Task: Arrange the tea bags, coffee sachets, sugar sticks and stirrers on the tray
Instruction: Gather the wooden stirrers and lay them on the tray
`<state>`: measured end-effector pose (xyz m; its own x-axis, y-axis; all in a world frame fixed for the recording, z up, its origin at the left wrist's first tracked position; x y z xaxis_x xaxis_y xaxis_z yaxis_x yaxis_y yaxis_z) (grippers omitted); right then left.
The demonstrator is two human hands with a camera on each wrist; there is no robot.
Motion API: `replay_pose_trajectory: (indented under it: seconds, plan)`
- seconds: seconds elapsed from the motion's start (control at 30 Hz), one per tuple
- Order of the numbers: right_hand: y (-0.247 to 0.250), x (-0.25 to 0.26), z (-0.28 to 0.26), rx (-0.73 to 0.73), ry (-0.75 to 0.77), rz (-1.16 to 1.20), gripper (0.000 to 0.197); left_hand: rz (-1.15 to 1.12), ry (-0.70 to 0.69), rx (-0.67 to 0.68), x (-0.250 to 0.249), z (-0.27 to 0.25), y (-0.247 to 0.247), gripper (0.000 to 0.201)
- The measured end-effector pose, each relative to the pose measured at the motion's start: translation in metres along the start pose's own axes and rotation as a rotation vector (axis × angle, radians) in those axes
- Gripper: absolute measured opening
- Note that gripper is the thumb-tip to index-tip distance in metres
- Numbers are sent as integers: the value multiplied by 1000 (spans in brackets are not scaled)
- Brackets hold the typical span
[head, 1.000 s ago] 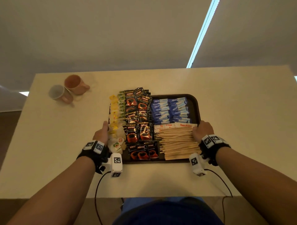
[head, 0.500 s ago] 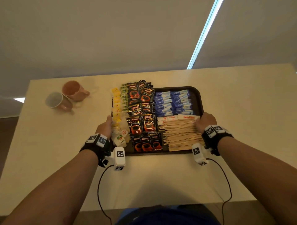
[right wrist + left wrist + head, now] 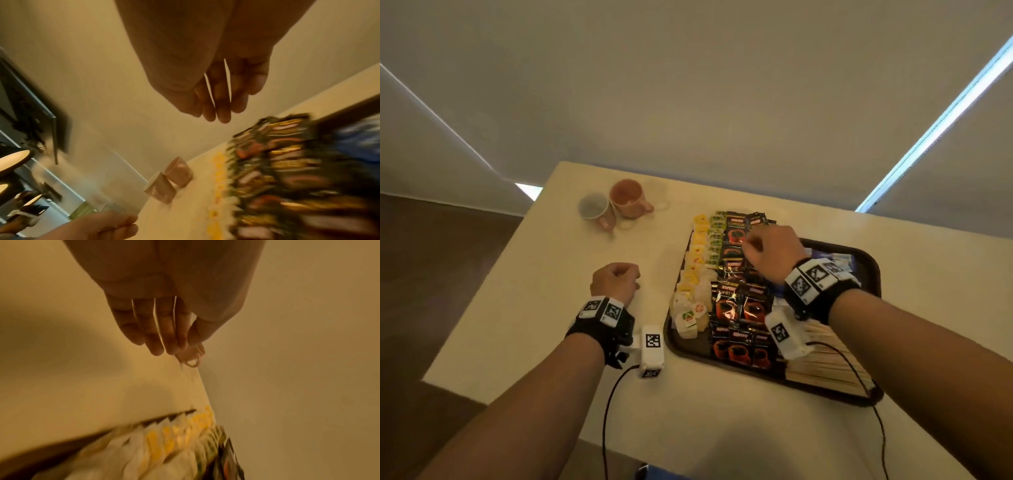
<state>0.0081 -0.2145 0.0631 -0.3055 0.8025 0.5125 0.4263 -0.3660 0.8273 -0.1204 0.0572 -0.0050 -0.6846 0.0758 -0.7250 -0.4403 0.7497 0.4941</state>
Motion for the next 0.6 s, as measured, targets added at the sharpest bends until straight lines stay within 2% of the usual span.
replay_pose_trajectory:
  seconds: [0.1, 0.23, 0.33, 0.47, 0.6]
  plan:
    - [-15, 55, 45, 95, 70, -65, 24, -39, 32, -41, -9, 30, 21, 13]
    - [-42, 94, 102, 154, 49, -97, 23, -44, 59, -80, -19, 72, 39, 18]
    - [-58, 107, 140, 150, 29, -126, 19, -42, 88, -79, -23, 101, 43, 32]
    - [-79, 111, 185, 135, -37, -119, 14, -78, 160, -53, -25, 129, 36, 35]
    - [-101, 112, 218, 122, -63, -144, 33, -126, 181, -52, -23, 145, 24, 33]
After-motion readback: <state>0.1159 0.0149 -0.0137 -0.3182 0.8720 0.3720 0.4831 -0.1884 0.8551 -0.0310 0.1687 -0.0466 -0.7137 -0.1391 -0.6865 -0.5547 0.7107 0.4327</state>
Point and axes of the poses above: each hand's wrist, its own z-axis towards the middle knuckle, its own y-axis out of the back of the hand, x = y × z, the point moved 5 cm from there along z, towards the middle knuckle, and after that the axes turned 2 degrees about x, right-handed, at the moved point
